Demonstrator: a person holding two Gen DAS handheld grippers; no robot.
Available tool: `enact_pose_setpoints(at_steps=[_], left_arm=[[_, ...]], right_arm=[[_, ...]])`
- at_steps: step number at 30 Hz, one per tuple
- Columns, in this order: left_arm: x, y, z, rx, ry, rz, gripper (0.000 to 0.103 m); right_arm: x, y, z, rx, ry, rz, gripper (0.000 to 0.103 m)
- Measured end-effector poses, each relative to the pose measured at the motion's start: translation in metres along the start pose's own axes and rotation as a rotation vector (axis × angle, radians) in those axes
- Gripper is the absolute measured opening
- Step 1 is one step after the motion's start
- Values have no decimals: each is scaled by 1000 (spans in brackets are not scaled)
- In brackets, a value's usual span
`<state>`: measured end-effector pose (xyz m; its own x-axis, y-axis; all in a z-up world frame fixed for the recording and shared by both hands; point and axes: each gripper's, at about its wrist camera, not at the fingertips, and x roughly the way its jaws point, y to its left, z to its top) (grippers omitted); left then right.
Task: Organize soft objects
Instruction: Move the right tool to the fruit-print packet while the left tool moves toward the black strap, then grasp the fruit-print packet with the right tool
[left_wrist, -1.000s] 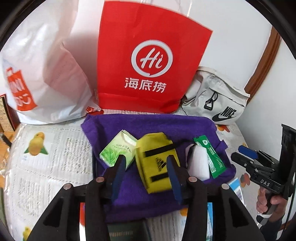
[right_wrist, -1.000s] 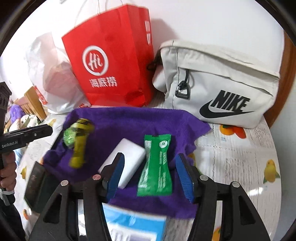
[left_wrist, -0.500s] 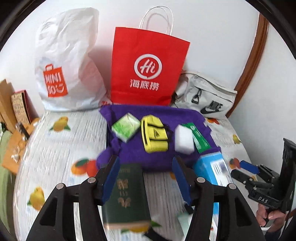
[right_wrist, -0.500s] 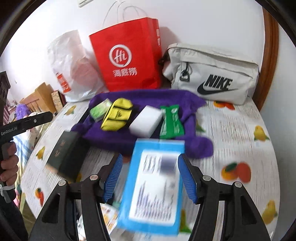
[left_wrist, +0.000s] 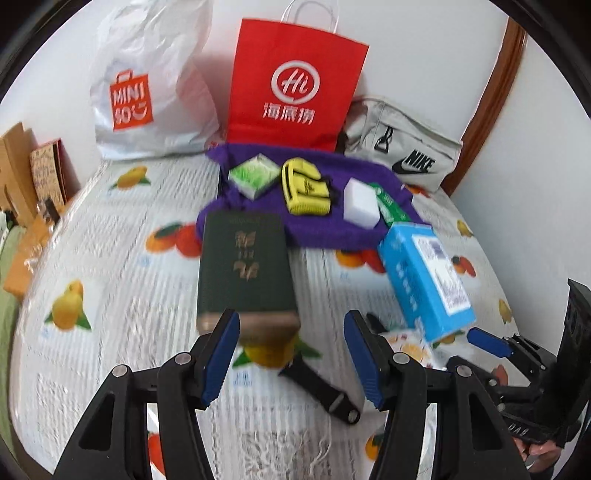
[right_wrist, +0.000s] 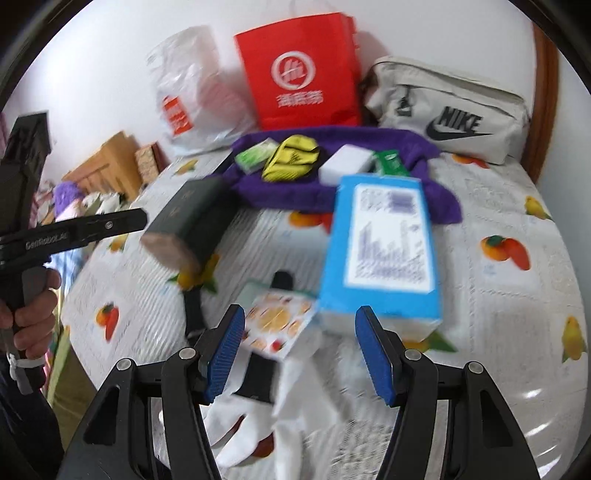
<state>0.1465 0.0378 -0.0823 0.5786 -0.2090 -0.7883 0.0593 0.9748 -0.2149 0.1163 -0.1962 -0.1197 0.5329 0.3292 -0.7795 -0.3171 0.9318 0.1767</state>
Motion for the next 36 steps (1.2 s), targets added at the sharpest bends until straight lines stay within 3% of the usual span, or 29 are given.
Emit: enact_pose_setpoints(at_steps=[10,18,20,22,26,30,32,36], left_arm=[[13,26,-26,-41,35,-32,57],[28,39,-37,-66,72,-52,58],[31,40,-39,-61,78,-47,58],[33,40,-41,-61,82,-45,58],[35,39,-43,-67,89,-54,58],[35,34,-45,-63,91,-60,58],[35,30,-47,-58,95,-57,58],[38,22,-51,-50,105,-64,58]], right_arm=[[43,30,-6,-33,64,-83,74],[61,43,-6,-22,74,-130,74],[61,46,-6,-36,56,-146,63],[59,47,-6,-45,49,-150,60],[53,45,-6,-49,33,-136,44],[47,40,-7,-28,11,-92,35],[44,39,-9,-30,3,-78,20],[36,38,-11,-14,-17,-16,7]])
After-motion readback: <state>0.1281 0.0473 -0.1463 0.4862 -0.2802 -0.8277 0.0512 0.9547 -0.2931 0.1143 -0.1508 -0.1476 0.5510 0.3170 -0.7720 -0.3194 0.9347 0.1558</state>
